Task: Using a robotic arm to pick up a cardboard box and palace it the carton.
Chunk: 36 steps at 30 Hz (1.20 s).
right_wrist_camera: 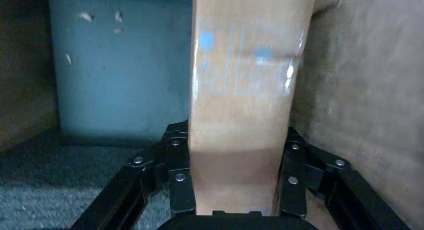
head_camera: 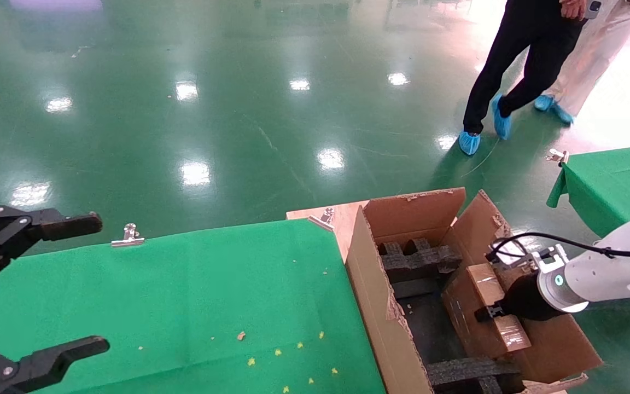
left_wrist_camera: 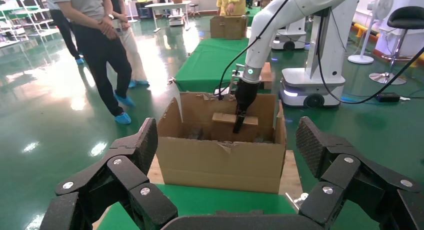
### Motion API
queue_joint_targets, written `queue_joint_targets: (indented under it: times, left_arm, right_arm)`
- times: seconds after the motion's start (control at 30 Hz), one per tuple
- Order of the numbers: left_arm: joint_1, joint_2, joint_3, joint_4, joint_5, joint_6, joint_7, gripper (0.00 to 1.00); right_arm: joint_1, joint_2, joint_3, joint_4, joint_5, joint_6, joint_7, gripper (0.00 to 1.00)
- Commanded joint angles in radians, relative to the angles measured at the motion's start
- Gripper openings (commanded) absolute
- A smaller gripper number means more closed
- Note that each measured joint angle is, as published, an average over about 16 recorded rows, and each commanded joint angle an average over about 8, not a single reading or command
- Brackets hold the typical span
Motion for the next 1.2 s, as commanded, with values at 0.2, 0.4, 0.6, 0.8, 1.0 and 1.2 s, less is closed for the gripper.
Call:
queue_joint_targets:
  times: [0.2,0.4,0.6,0.8,1.0,1.2]
  left_arm:
    - [0.000,0.000,0.000,0.000,0.000,0.000,0.000,1.00]
    - [0.000,0.000,0.001,0.000,0.000,0.000,0.000,1.00]
    - [0.000,0.000,0.001,0.000,0.000,0.000,0.000,1.00]
    - [0.000,0.000,0.001,0.000,-0.001,0.000,0.001,1.00]
    - [0.000,0.000,0.001,0.000,-0.001,0.000,0.001,1.00]
    - [0.000,0.000,0.001,0.000,-0.001,0.000,0.001,1.00]
  right_arm:
    - [0.016,0.004,0.003,0.003,-0.003,-0.001,-0.005,1.00]
    - [0.039,0.014,0.007,0.016,-0.009,0.004,-0.007,1.00]
    - [0.101,0.044,0.020,0.056,-0.025,0.020,-0.005,1.00]
    - [0.216,0.090,0.045,0.138,-0.053,0.033,0.004,1.00]
    - [0.356,0.147,0.079,0.276,-0.083,0.023,0.030,1.00]
    - [0.472,0.207,0.111,0.445,-0.103,-0.001,0.075,1.00]
